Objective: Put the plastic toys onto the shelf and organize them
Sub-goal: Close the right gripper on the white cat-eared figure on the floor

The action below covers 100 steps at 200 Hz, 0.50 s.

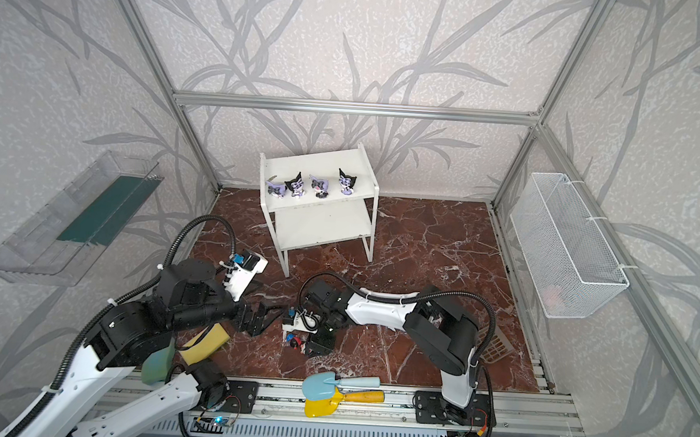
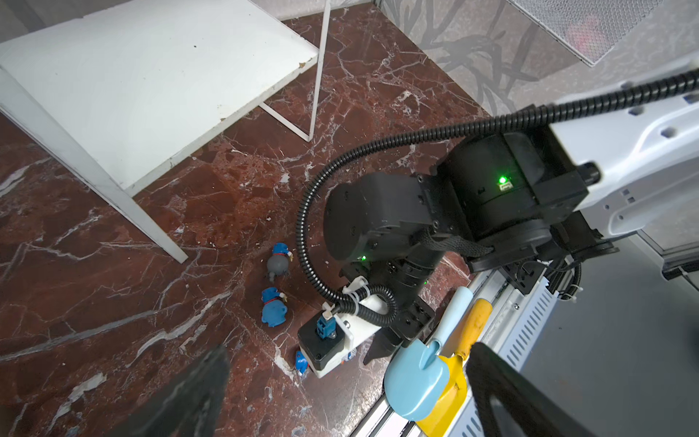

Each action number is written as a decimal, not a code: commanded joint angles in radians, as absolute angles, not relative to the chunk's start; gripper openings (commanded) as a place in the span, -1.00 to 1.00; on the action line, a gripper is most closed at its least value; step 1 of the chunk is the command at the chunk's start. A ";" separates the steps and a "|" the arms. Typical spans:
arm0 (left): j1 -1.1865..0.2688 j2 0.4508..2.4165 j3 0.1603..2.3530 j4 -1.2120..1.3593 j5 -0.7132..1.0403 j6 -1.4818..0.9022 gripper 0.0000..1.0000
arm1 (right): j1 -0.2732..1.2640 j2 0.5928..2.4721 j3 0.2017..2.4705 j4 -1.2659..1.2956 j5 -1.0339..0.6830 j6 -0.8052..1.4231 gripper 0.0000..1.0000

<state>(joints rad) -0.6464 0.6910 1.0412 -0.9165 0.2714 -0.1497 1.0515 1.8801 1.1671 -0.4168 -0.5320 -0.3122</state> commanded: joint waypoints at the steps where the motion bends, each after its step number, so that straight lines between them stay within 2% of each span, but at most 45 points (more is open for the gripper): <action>1: -0.645 0.690 1.055 -0.960 0.300 -0.130 0.99 | 1.051 1.901 1.209 -0.504 -0.523 -0.353 -0.10; 100: -0.644 0.663 1.038 -0.937 0.281 -0.125 0.99 | 1.101 1.921 1.216 -0.468 -0.388 -0.354 -0.16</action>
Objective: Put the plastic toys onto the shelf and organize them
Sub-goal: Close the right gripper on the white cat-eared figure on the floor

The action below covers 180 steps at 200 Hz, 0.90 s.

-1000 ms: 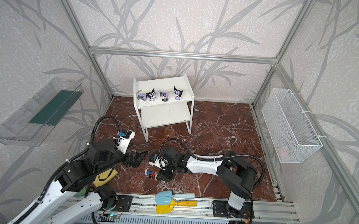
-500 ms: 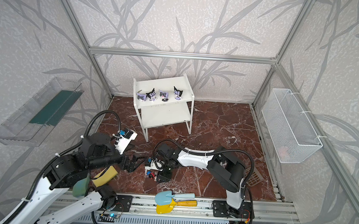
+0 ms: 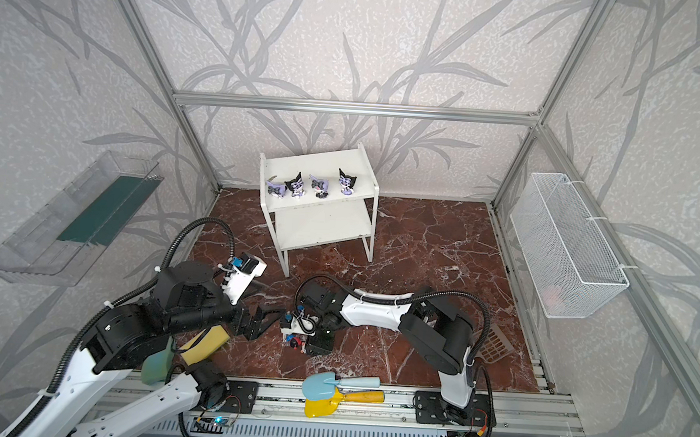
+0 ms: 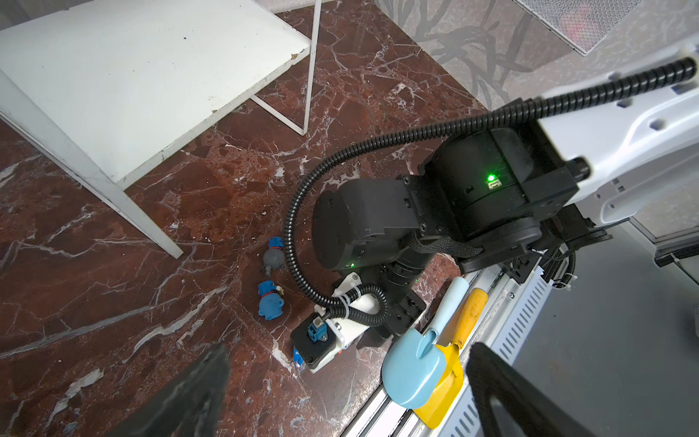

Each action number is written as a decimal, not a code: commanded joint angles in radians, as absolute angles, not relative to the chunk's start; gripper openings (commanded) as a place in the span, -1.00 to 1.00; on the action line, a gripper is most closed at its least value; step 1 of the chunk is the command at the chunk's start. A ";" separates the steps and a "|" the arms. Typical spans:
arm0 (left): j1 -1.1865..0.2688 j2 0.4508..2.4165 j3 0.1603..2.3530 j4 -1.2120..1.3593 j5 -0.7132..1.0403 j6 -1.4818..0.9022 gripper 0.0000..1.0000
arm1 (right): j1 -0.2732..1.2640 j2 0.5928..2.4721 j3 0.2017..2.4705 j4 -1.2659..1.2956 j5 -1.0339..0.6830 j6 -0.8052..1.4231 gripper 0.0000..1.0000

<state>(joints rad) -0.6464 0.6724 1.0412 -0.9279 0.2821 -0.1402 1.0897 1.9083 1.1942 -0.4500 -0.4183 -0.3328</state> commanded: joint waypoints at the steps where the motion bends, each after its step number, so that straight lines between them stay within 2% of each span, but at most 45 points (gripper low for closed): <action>1: -0.643 0.663 1.038 -0.937 0.281 -0.125 0.99 | 1.103 1.922 1.216 -0.469 -0.387 -0.356 -0.16; 82: -0.644 0.643 1.026 -0.925 0.292 -0.135 0.99 | 1.108 1.953 1.272 -0.518 -0.370 -0.391 -0.19; 143: -0.643 0.641 1.018 -0.918 0.295 -0.136 0.99 | 1.116 1.941 1.270 -0.523 -0.360 -0.387 -0.46; 180: -0.644 0.631 1.009 -0.911 0.258 -0.133 0.99 | 1.112 1.875 1.203 -0.399 -0.354 -0.335 -0.55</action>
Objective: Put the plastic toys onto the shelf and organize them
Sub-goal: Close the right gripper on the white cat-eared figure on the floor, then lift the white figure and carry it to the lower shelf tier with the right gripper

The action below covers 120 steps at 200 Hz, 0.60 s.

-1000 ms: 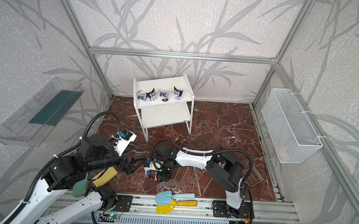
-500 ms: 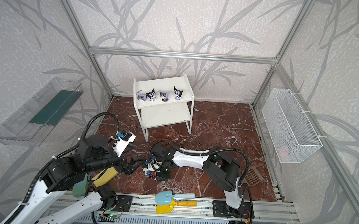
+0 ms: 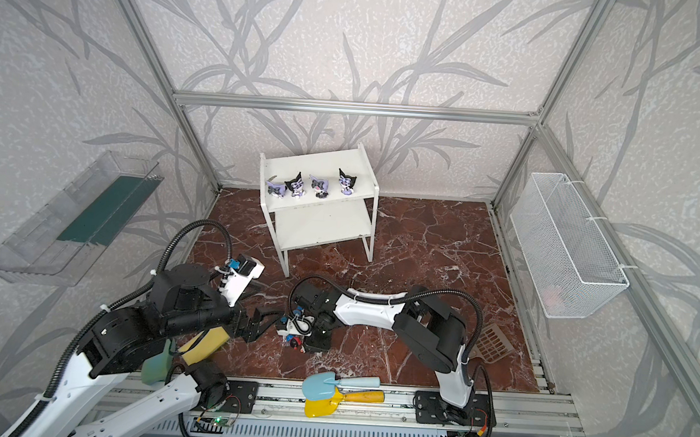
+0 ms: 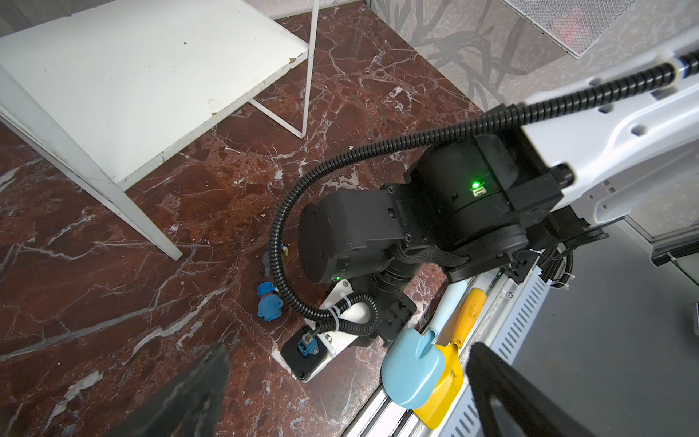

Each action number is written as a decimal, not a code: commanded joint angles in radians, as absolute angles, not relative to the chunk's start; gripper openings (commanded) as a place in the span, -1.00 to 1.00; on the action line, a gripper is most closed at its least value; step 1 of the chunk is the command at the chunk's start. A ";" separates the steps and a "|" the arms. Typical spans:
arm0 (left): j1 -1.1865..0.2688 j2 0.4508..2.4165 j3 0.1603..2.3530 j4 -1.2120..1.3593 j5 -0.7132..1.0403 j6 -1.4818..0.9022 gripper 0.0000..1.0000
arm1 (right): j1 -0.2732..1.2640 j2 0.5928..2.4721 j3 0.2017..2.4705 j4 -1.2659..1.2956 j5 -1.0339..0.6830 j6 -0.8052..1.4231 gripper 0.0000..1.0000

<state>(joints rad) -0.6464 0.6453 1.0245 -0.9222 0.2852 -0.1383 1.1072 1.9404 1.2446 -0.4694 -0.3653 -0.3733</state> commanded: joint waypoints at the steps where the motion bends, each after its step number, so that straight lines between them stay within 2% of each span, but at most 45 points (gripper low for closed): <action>1: -0.644 0.630 1.008 -0.910 0.254 -0.133 0.99 | 1.112 1.873 1.200 -0.387 -0.355 -0.335 -0.55; 69: -0.644 0.585 0.945 -0.822 0.028 -0.127 0.99 | 1.084 1.691 1.039 -0.051 -0.316 -0.181 -0.58; 120: -0.643 0.541 0.856 -0.714 -0.088 -0.114 0.99 | 1.056 1.583 0.958 0.265 -0.161 -0.090 -0.57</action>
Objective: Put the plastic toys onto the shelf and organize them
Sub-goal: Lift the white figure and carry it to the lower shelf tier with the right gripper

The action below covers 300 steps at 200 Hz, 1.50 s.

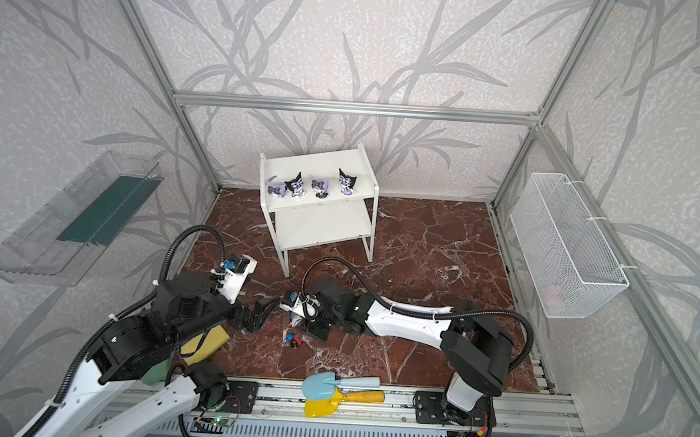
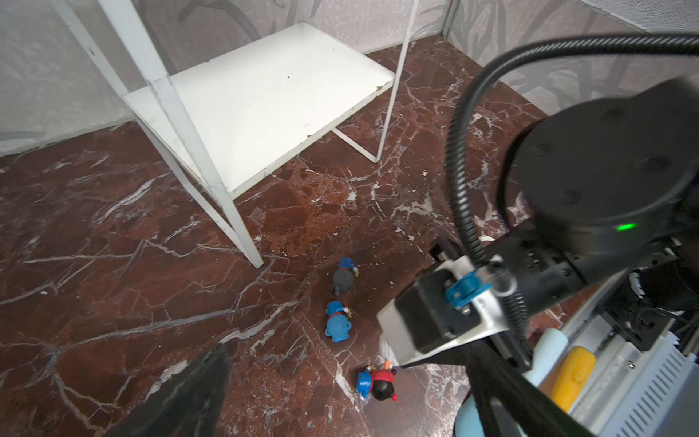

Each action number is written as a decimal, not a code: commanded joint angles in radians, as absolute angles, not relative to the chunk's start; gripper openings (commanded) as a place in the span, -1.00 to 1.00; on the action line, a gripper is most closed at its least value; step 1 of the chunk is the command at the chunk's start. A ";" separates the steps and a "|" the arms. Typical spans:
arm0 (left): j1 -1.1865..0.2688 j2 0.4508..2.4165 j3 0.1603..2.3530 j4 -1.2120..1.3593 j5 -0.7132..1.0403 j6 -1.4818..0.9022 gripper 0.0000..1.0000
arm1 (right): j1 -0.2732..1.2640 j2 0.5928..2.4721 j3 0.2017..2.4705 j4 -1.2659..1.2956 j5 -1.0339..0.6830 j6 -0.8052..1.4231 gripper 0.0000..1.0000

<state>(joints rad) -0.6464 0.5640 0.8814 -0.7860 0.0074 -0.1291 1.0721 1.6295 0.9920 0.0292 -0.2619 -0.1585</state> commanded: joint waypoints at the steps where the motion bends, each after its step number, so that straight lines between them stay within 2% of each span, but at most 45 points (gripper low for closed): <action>1: -0.643 0.540 0.854 -0.713 -0.091 -0.115 0.99 | 1.054 1.582 0.956 0.272 -0.159 -0.089 -0.58; 65: -0.642 0.515 0.827 -0.679 -0.128 -0.089 0.99 | 0.979 1.664 0.944 0.688 -0.059 -0.069 -0.57; 95: -0.642 0.511 0.810 -0.673 -0.126 -0.096 0.99 | 0.949 1.754 0.954 0.904 -0.088 -0.063 -0.55; 147: -0.641 0.499 0.805 -0.672 -0.122 -0.099 0.99 | 0.923 1.877 1.065 0.987 -0.085 -0.062 -0.55; 300: -0.641 0.492 0.800 -0.663 -0.131 -0.096 0.99 | 0.847 2.011 1.177 1.018 -0.080 -0.052 -0.54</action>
<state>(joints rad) -0.6453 0.4988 0.8085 -0.6788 -0.1120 -0.0975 0.8528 2.0003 1.1397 0.9676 -0.0715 -0.0673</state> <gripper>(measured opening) 0.993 0.309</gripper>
